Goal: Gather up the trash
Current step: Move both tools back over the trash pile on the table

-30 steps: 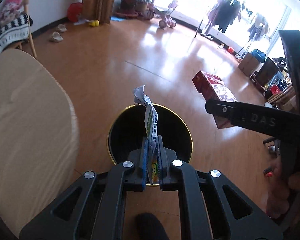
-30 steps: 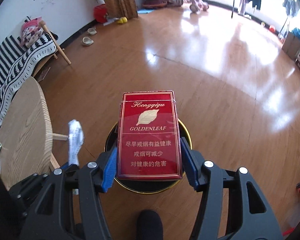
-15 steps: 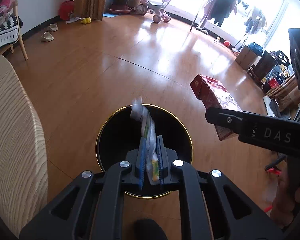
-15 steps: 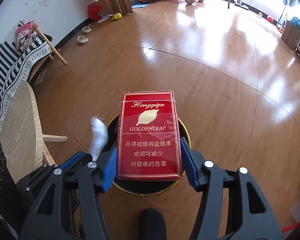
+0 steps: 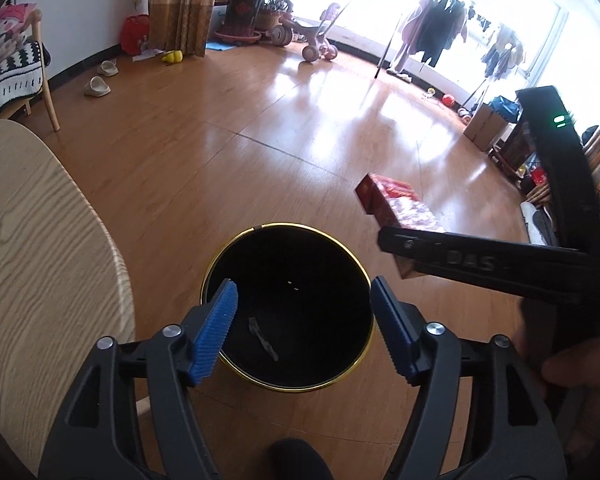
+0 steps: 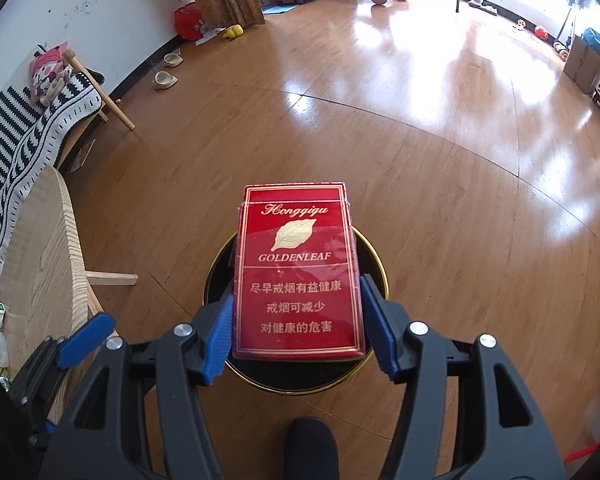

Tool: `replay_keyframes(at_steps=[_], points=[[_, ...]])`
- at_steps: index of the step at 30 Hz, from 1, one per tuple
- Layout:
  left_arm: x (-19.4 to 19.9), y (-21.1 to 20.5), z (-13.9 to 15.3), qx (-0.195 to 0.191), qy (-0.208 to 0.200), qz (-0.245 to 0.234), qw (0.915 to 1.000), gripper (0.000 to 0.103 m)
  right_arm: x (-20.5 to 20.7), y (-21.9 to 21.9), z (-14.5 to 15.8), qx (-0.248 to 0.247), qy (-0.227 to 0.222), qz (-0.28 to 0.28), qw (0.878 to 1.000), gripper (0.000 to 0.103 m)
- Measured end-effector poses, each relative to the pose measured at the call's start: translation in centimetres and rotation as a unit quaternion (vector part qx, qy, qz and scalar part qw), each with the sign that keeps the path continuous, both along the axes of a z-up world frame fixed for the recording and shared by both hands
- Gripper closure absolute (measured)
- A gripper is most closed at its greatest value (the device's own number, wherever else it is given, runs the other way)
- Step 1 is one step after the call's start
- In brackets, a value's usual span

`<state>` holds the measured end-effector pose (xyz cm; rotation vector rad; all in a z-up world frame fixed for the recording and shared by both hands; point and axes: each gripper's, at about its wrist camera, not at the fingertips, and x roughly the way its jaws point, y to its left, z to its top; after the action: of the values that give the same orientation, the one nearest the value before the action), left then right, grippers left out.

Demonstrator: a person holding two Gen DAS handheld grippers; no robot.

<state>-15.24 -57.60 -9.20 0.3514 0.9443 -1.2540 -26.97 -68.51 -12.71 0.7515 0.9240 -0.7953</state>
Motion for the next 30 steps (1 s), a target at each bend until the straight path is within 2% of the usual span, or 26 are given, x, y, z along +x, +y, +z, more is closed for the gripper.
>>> replay_keyframes(at_steps=[2, 3, 6, 9, 15, 18, 23, 27, 30], points=[[0.1, 0.6, 0.7, -0.007, 0.001, 0.004, 1.0, 0.029, 0.1, 0.0, 0.1, -0.001, 0.0, 0.001, 1.0, 0.033], [0.3, 1.0, 1.1, -0.011, 0.004, 0.007, 0.9999, 0.028, 0.1, 0.1, 0.2, -0.004, 0.0, 0.0, 1.0, 0.031], [0.8, 2.1, 2.3, -0.017, 0.01, 0.018, 0.9997, 0.025, 0.4, 0.4, 0.7, -0.009, -0.004, 0.001, 1.0, 0.03], [1.6, 3.8, 4.0, -0.028, 0.005, 0.034, 0.999, 0.018, 1.1, 1.1, 1.5, -0.013, -0.011, 0.007, 1.0, 0.025], [4.6, 10.1, 7.1, -0.025, -0.039, 0.111, 0.9928, 0.01, 5.1, 5.5, 4.6, -0.038, -0.036, 0.056, 0.997, 0.017], [7.3, 14.7, 8.2, -0.007, -0.063, 0.167, 0.9839, 0.01, 8.8, 9.6, 6.4, -0.049, -0.05, 0.108, 0.992, 0.016], [12.3, 24.9, 9.4, 0.024, -0.084, 0.27, 0.9589, 0.01, 15.3, 17.8, 8.9, -0.063, -0.071, 0.202, 0.975, 0.016], [15.2, 32.3, 10.3, 0.031, -0.093, 0.333, 0.9377, 0.01, 20.4, 25.7, 10.3, -0.065, -0.09, 0.284, 0.952, 0.016], [17.0, 38.9, 10.5, 0.034, -0.093, 0.384, 0.9178, 0.01, 23.4, 31.0, 10.5, -0.062, -0.096, 0.338, 0.934, 0.016]])
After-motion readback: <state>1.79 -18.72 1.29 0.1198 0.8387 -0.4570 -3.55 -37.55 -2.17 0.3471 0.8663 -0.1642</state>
